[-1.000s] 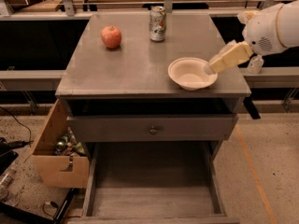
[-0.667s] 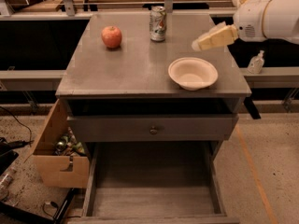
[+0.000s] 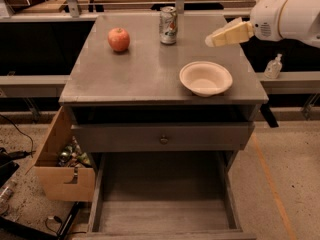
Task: Place 7up can into middle drawer
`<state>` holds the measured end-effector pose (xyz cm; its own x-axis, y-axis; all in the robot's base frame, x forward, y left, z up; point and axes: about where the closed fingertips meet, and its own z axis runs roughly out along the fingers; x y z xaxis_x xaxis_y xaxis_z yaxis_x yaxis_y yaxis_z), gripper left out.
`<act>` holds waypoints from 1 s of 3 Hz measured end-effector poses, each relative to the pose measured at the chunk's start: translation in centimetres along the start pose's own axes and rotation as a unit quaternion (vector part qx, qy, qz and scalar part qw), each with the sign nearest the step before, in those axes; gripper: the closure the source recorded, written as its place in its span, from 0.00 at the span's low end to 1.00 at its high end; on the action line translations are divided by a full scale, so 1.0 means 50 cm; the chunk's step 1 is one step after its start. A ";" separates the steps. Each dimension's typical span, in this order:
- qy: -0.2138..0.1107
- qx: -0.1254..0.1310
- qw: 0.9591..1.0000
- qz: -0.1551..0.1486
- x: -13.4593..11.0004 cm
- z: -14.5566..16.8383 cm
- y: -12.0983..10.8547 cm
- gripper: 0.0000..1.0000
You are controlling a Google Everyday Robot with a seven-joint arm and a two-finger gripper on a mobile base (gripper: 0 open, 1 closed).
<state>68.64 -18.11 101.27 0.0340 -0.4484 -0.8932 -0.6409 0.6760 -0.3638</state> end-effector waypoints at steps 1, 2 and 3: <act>-0.005 0.005 1.000 0.022 0.002 0.051 -0.002 0.00; -0.002 0.027 0.998 0.052 0.013 0.138 -0.030 0.00; 0.001 0.038 0.996 0.084 0.033 0.240 -0.061 0.00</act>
Offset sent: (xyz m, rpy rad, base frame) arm 0.1232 0.0469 -0.0340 0.1540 0.0739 -0.1647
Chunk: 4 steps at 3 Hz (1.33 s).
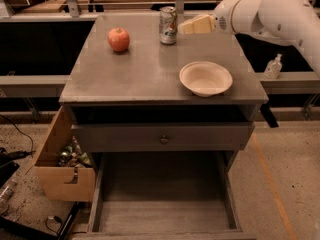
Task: Place 7up can into middle drawer
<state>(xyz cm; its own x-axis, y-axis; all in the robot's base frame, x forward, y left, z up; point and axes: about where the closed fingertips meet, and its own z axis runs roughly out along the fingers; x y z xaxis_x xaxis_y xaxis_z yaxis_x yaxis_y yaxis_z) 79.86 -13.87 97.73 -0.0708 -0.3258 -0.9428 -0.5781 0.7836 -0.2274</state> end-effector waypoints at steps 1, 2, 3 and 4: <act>-0.015 0.000 1.000 0.017 0.004 0.093 -0.018 0.00; -0.050 -0.016 0.998 0.041 -0.001 0.197 -0.010 0.00; -0.065 -0.031 0.996 0.050 -0.004 0.247 0.006 0.00; -0.069 -0.047 0.994 0.067 0.007 0.291 0.029 0.00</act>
Offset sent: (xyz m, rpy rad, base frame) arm 0.1141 0.0630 -0.0253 0.1964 -0.0503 0.0528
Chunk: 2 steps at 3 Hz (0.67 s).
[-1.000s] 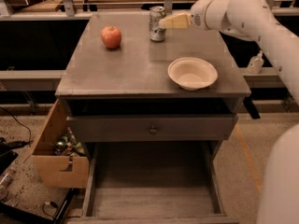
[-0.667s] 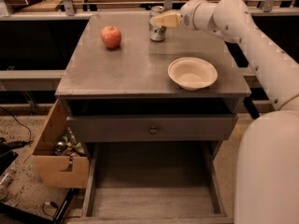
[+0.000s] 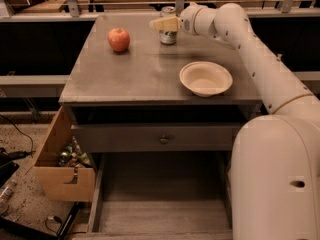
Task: Place 7up can into middle drawer
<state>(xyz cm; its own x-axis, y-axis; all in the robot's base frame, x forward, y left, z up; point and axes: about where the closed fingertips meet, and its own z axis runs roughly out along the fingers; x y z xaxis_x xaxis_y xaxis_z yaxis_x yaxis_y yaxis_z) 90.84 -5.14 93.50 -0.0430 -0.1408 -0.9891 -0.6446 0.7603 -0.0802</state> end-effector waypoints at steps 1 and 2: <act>-0.006 -0.012 1.000 0.022 0.028 0.036 0.021 0.02; -0.011 -0.010 0.999 0.031 0.043 0.057 0.031 0.25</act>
Offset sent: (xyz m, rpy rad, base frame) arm 0.0143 0.0310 -0.0349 0.0867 0.0228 -0.0010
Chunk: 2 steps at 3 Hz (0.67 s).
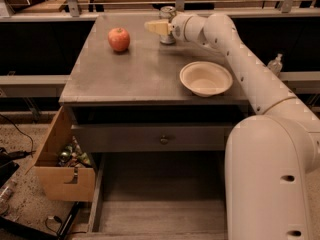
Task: Place 7up can into middle drawer
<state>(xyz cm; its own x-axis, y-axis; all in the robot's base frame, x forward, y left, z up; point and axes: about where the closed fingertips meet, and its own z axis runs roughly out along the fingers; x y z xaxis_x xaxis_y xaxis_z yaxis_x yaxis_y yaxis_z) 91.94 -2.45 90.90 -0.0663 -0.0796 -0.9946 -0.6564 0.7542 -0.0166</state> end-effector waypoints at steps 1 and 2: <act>0.000 -0.001 1.000 0.001 0.002 0.005 0.005 0.48; 0.001 -0.004 1.000 0.001 0.005 0.012 0.011 0.79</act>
Offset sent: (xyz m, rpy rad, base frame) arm 0.0003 0.0032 -0.0013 0.0015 0.0011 0.0025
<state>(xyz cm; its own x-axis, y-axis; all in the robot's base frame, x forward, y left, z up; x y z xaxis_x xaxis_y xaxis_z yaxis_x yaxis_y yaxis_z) 91.98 -1.66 90.60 -0.0691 -0.0782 -0.9945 -0.6626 0.7489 -0.0129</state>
